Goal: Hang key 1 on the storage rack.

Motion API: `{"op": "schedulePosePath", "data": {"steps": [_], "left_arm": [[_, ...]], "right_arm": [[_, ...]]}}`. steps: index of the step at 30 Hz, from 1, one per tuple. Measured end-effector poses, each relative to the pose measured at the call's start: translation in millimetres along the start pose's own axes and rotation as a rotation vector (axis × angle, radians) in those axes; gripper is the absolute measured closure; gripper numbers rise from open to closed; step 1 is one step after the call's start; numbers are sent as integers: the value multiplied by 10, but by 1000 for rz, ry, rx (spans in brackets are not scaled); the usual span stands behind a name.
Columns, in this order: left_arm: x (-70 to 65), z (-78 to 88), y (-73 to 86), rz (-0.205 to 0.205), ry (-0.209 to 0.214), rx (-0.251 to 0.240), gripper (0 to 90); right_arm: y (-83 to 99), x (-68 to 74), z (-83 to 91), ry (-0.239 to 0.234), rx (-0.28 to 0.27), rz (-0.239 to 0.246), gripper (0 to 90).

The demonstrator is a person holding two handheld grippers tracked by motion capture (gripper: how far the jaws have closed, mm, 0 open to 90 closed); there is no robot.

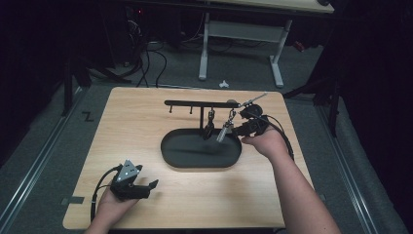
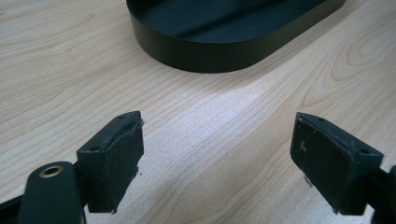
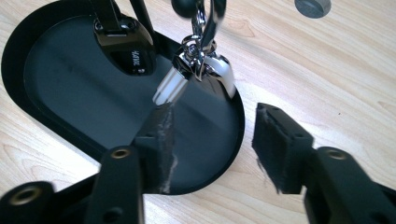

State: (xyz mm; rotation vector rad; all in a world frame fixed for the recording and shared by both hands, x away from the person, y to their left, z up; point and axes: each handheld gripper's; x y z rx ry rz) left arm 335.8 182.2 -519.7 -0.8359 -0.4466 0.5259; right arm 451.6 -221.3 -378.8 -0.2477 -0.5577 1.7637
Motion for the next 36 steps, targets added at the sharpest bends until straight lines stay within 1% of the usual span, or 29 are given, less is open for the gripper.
{"op": "schedulePosePath", "data": {"steps": [2, 6, 9, 11, 12, 13, 15, 20, 22, 25, 29, 32, 36], "left_arm": [[0, 0, 0, 1, 1, -1, 179], [0, -1, -2, -3, 3, 1, 179], [0, 0, -4, -6, 5, 3, 179], [-3, -3, -5, -2, 5, 0, 179], [-3, -4, -5, -2, 5, 0, 179], [-4, -5, -5, -2, 5, 0, 178], [-5, -7, -6, -2, 5, 0, 178], [-6, -14, -8, -3, 5, 0, 178], [-8, -18, -9, -5, 6, 1, 178], [-8, -25, -11, -9, 7, 5, 178], [-14, -35, -13, -8, 8, 5, 178], [-19, -41, -18, -11, 9, 6, 177], [-25, -55, -25, -15, 9, 4, 176]], "right_arm": [[34, -10, -14, 4, -3, -4, 421], [117, -31, -51, -5, -14, -10, 357], [193, -48, -82, -10, -29, -16, 328], [234, -52, -109, 0, -25, -18, 283], [267, -55, -118, -3, -37, -19, 287], [299, -57, -129, -11, -46, -30, 286], [359, -58, -155, -5, -58, -35, 276], [527, -100, -226, -10, -97, -59, 255], [604, -116, -255, -3, -111, -72, 252], [745, -126, -308, 9, -137, -56, 224], [956, -135, -363, 31, -193, -61, 221], [1113, -156, -380, 22, -232, -74, 202], [1323, -203, -400, 3, -280, -76, 185]]}}
Point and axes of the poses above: each handheld gripper's, and its own axes: z roughly backward along the jaws, y roughly out of its underside, x roughly to its left, and after that the axes turned 14 degrees about -z, right-handed
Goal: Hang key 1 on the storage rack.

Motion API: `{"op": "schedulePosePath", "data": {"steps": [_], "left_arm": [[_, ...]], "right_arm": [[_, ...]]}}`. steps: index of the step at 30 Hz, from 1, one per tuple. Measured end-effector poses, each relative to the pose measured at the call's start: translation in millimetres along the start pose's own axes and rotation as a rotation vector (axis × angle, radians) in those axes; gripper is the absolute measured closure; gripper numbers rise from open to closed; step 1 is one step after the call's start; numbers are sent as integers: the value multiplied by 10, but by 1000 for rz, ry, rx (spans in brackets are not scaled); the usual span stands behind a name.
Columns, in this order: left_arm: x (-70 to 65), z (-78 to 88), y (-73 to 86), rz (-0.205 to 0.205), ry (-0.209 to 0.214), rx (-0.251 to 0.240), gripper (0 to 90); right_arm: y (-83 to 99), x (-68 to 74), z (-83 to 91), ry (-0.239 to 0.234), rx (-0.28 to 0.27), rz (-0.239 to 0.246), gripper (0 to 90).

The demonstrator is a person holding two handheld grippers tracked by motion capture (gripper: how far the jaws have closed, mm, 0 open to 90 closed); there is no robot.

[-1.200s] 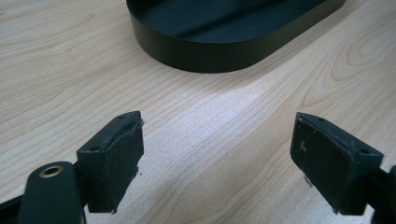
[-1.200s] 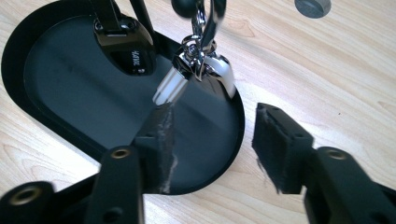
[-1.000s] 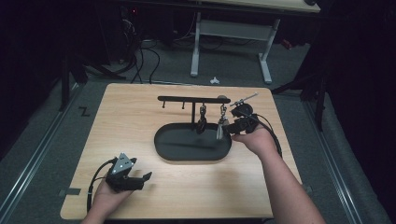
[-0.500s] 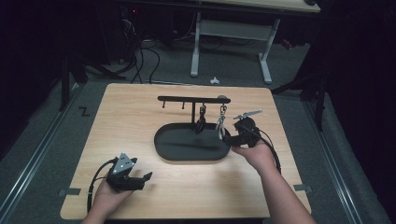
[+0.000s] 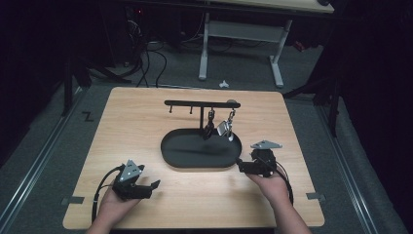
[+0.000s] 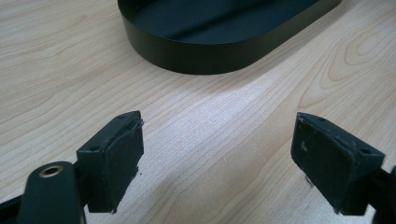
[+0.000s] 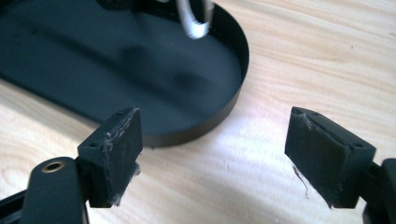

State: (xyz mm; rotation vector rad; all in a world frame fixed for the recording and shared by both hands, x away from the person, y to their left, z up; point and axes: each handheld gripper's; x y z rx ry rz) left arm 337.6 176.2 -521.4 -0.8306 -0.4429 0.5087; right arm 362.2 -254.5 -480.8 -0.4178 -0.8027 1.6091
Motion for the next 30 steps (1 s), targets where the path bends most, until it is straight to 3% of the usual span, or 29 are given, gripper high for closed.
{"op": "schedulePosePath", "data": {"steps": [8, 10, 12, 14, 16, 20, 30], "left_arm": [[11, 11, -2, 4, -11, -22, 175], [7, 23, 2, 9, -24, -29, 174], [14, 36, 14, 24, -46, -24, 174], [37, 50, 33, 56, -58, -29, 174], [50, 62, 40, 74, -67, -35, 173], [59, 60, 36, 75, -76, -40, 175], [65, 101, 46, 68, -59, -51, 173]], "right_arm": [[421, -46, 117, -26, -71, 26, 162], [559, -38, 199, -13, -128, 40, 163], [699, -65, 302, 14, -222, 52, 180], [692, -130, 378, -2, -221, 31, 159], [691, -211, 389, 19, -233, 28, 160], [714, -300, 327, 18, -197, -6, 160], [703, -210, 273, 15, -172, -25, 161]]}}
Point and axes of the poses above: each handheld gripper's, and its own axes: z roughly backward along the jaws, y roughly out of its underside, x roughly to its left, and after that the axes turned 14 degrees about -z, right-handed
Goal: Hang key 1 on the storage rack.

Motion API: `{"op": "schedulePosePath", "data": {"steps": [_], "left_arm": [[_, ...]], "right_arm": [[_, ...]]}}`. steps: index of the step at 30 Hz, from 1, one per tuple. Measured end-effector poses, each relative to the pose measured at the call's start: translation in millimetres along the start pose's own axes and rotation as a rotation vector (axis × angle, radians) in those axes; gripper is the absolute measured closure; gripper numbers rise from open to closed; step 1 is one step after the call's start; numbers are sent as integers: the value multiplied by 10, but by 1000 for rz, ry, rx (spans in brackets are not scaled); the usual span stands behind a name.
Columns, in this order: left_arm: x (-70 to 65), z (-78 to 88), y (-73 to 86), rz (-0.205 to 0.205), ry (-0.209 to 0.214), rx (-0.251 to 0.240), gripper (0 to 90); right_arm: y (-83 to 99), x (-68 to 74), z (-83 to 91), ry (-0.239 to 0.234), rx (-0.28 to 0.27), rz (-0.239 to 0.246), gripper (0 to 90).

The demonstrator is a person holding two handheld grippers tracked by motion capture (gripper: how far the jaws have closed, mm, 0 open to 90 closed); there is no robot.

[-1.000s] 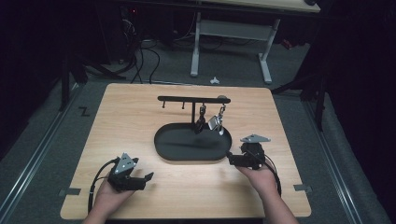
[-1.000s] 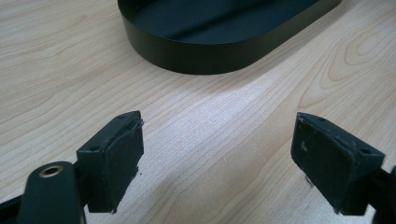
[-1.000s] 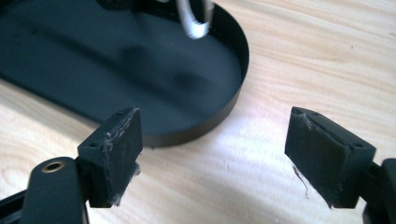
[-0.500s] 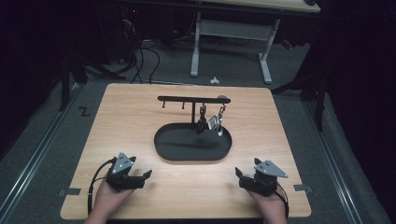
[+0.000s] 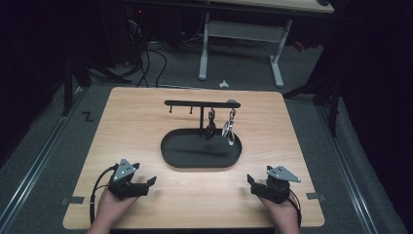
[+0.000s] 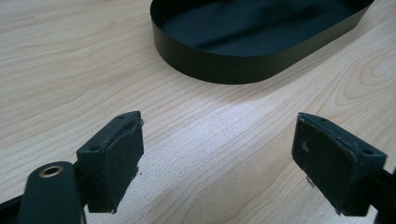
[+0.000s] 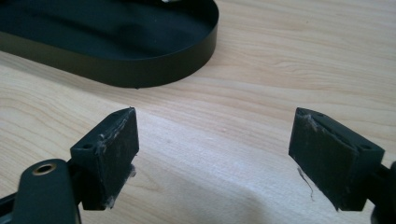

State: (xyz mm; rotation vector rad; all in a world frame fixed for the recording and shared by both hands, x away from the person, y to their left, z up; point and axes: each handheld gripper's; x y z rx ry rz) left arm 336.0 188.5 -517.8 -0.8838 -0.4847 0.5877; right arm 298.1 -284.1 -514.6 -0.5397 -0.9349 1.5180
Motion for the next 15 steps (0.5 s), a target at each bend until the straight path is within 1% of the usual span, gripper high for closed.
{"op": "schedulePosePath", "data": {"steps": [3, 4, 5, 6, 7, 8, 10, 11, 12, 13, 14, 15], "left_arm": [[-15, 13, -30, -7, 0, -14, 175], [-28, 13, -50, 0, 3, -24, 179], [-43, 25, -86, 19, 17, -49, 182], [-78, 42, -139, 35, 32, -94, 185], [-138, 56, -202, 24, 34, -125, 190], [-213, 53, -265, -3, 30, -136, 193], [-354, 15, -344, -60, 31, -137, 193], [-402, -16, -358, -83, 33, -126, 194], [-429, -47, -357, -96, 37, -105, 193], [-439, -73, -344, -99, 38, -87, 193], [-439, -73, -344, -99, 38, -87, 193], [-427, -88, -312, -81, 32, -67, 193]], "right_arm": [[13, 22, -2, 0, 3, 3, 160], [15, 26, 6, -4, 2, 1, 159], [12, 28, 17, -8, 2, -5, 158], [1, 31, 29, -19, 1, -17, 159], [-18, 43, 41, -31, -3, -26, 159], [-42, 59, 54, -39, -11, -12, 158], [-83, 87, 77, -57, -40, 6, 158], [-96, 91, 73, -66, -50, 10, 158], [-102, 95, 59, -74, -49, 8, 158], [-101, 93, 42, -79, -43, 11, 158], [-92, 88, 26, -80, -36, 12, 158], [-80, 79, 14, -86, -28, 9, 158]]}}
Point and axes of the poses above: each handheld gripper's, and its own axes: z roughly backward along the jaws, y roughly out of its underside, x roughly to its left, and after that the axes turned 14 degrees about -z, right-handed
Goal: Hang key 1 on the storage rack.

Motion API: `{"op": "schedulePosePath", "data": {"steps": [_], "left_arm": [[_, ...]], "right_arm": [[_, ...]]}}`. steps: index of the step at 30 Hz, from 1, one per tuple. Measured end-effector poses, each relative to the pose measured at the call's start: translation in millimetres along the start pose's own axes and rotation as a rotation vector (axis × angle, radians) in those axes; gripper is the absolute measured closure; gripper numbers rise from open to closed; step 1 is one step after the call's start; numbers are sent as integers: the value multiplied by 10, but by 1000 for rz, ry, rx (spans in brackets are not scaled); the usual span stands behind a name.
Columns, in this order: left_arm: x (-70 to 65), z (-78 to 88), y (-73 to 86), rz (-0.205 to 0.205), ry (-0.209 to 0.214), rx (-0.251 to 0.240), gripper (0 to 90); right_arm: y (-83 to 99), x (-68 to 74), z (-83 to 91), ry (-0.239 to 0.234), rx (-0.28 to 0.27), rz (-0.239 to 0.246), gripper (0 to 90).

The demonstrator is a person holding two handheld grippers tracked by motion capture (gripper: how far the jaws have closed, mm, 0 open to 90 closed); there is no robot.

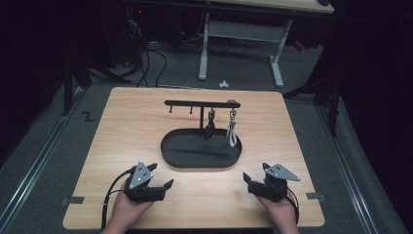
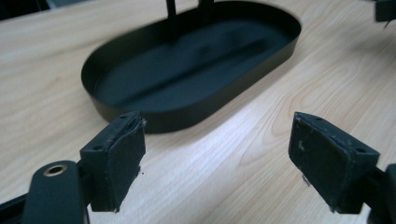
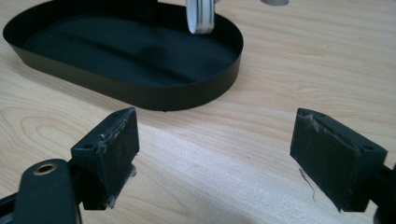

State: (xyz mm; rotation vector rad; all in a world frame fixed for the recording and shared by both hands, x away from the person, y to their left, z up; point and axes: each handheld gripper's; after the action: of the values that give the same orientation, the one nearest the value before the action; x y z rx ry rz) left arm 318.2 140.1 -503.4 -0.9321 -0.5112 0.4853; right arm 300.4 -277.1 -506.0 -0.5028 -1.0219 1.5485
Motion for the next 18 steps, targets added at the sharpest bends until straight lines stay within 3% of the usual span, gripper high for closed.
{"op": "schedulePosePath", "data": {"steps": [8, 13, 18], "left_arm": [[73, 91, 115, 42, -28, 22, 193], [159, 119, 184, 74, -25, 25, 194], [250, 153, 183, 64, -44, 29, 194]], "right_arm": [[26, 29, -14, -19, 22, 1, 158], [32, 29, -20, -4, 18, -42, 159], [34, 53, -51, 12, 22, -32, 159]]}}
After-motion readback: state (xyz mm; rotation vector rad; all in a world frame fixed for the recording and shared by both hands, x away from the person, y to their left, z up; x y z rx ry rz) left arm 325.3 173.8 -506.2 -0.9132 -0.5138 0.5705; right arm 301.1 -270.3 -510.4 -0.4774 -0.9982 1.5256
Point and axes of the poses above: each handheld gripper's, and its own axes: z roughly backward along the jaws, y roughly out of its underside, x roughly to its left, and after that the axes turned 14 degrees about -z, right-handed
